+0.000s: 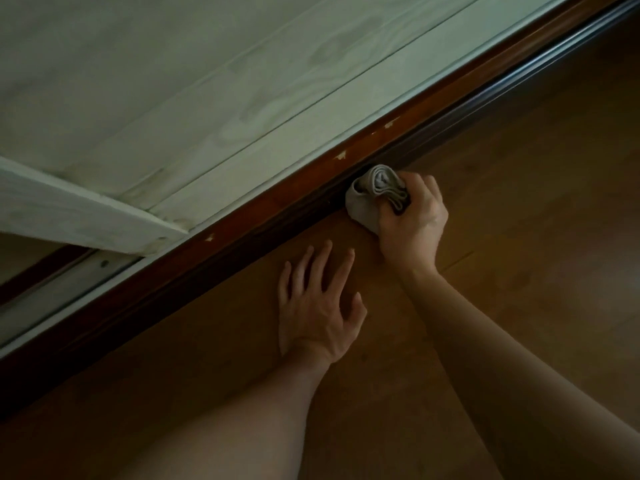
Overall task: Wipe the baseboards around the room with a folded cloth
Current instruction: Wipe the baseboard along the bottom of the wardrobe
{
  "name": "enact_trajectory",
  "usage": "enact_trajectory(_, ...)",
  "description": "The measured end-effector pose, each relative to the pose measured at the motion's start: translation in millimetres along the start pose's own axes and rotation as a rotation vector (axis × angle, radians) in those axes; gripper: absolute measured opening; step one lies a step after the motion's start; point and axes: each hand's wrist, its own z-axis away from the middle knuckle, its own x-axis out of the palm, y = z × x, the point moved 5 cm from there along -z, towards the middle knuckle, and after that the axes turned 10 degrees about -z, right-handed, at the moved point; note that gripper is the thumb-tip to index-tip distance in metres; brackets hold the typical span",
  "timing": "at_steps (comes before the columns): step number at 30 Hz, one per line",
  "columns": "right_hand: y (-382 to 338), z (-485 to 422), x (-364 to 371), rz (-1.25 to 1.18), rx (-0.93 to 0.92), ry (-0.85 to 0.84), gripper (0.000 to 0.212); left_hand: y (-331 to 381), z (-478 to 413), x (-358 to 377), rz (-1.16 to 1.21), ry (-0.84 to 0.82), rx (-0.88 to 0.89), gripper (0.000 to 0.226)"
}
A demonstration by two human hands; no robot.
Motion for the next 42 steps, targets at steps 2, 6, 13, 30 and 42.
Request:
enact_trajectory(2,-2.3,6.1,5.7,-0.014,-0.008,-0.021,0.025,-0.5,1.3,0.3,-0.004,0.019,0.000,0.067)
enact_trajectory(6,-0.8,-1.4,1.7,0.016,-0.101,-0.103,0.025,-1.5,0.2,3.0,0.010,0.047,0.004,0.068)
enact_trajectory(13,2.6,-1.8,-2.7,0.015,-0.055,-0.040,0.025,-0.8,-0.3,1.1,0.028,0.059,-0.001,0.066)
enact_trajectory(30,2.4,-14.9,-8.2,0.065,-0.141,-0.160,0.019,-0.6,0.5,-0.6,0.030,0.040,-0.007,0.067)
enact_trajectory(42,10.5,-28.5,-17.0,0.029,-0.142,-0.127,0.021,-1.4,-1.8,4.8,0.010,0.040,-0.010,0.067)
